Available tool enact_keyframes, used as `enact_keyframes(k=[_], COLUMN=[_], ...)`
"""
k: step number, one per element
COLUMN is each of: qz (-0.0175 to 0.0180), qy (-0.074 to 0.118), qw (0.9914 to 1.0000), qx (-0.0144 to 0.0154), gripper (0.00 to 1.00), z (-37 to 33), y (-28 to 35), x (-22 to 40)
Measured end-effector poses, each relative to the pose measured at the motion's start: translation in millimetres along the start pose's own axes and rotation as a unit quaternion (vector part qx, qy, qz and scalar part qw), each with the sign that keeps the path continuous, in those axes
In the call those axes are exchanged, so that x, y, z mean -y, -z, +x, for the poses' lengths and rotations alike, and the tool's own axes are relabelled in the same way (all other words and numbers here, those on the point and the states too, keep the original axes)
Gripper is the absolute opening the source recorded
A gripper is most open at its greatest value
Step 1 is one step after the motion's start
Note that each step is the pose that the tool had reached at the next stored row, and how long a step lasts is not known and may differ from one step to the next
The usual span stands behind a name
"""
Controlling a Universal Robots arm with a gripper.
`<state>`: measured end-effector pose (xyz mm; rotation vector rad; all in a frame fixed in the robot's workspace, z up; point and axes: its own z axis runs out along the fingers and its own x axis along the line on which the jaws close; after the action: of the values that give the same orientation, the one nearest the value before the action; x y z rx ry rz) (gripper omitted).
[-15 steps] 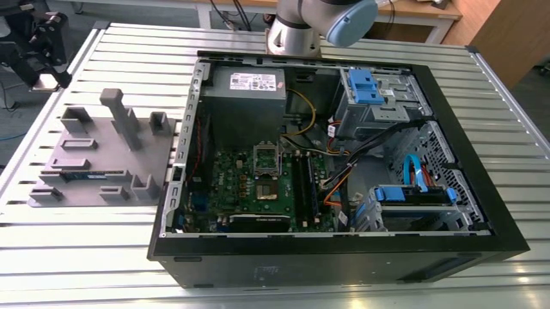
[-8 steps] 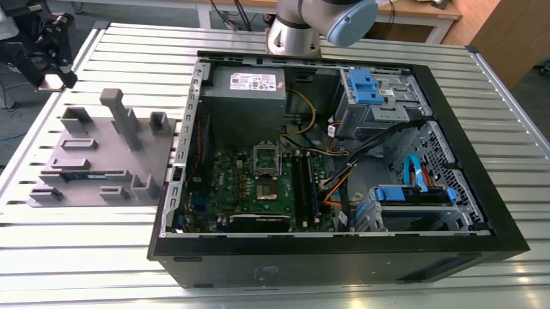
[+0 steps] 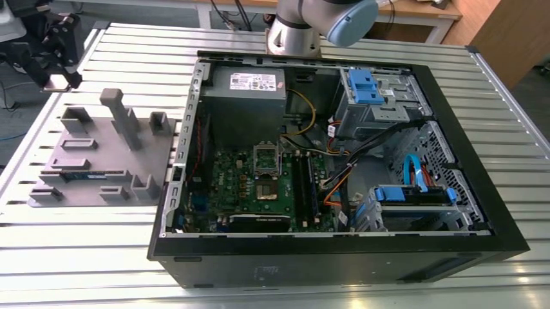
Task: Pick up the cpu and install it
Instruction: 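Pick up the cpu and move it towards the insertion slot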
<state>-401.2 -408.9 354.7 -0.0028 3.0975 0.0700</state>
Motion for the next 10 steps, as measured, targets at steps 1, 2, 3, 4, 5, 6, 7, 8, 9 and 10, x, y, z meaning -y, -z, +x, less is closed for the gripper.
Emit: enact_keyframes(k=[1, 2, 3, 4, 5, 6, 7, 8, 9, 10], qz=[0.0000, 0.0000, 0.0000, 0.0000, 0.0000, 0.0000, 0.0000, 0.0000, 0.0000, 0.0000], qy=[0.000, 0.000, 0.000, 0.000, 0.000, 0.000, 0.000, 0.000, 0.000, 0.000], qw=[1.00000, 1.00000, 1.00000, 1.00000, 1.00000, 1.00000, 1.00000, 1.00000, 1.00000, 1.00000], qx=[0.0000, -0.0001, 0.0000, 0.0000, 0.0000, 0.0000, -0.0001, -0.0001, 0.0000, 0.0000], gripper=[0.47, 0.47, 0.47, 0.47, 0.47, 0.47, 0.47, 0.47, 0.47, 0.47], z=[-0.8, -1.6, -2.6, -3.6, -4.6, -5.6, -6.8, -8.0, -9.1, -10.4], y=[0.0, 0.0, -0.1, -0.2, -0.2, -0.2, -0.3, -0.4, -0.4, -0.5], x=[0.0, 0.0, 0.0, 0.1, 0.1, 0.1, 0.1, 0.1, 0.1, 0.1])
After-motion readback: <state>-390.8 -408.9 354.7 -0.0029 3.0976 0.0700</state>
